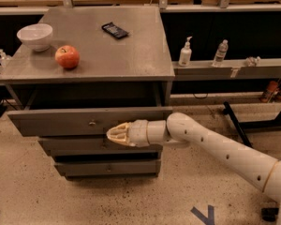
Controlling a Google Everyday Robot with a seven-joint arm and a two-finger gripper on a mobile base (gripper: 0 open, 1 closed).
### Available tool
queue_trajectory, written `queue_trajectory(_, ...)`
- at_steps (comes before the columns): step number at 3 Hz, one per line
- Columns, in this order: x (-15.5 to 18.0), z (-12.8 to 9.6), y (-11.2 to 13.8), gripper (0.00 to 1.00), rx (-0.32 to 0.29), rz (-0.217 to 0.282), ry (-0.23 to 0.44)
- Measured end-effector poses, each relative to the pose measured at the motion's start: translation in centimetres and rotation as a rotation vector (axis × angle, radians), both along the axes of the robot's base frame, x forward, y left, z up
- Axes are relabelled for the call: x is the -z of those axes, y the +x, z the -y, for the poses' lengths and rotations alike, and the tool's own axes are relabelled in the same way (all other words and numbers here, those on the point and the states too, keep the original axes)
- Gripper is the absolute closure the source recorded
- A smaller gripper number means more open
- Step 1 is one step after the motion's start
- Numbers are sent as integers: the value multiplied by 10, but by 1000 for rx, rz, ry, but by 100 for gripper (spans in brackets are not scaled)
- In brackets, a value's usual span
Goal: Close top drawer
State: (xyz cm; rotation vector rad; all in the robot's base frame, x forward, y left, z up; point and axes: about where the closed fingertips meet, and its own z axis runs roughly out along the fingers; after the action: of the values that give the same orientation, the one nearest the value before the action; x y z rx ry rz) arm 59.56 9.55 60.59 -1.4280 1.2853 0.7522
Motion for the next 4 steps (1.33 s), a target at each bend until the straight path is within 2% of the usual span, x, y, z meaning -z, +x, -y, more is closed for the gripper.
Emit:
queue_trajectory(2,-7,4,53,100,-4,-27,-12)
queue_trajectory(3,-10,2,41,100,-19,17,33)
queue_trajectory(4,-12,-5,-3,100,-46,42,42)
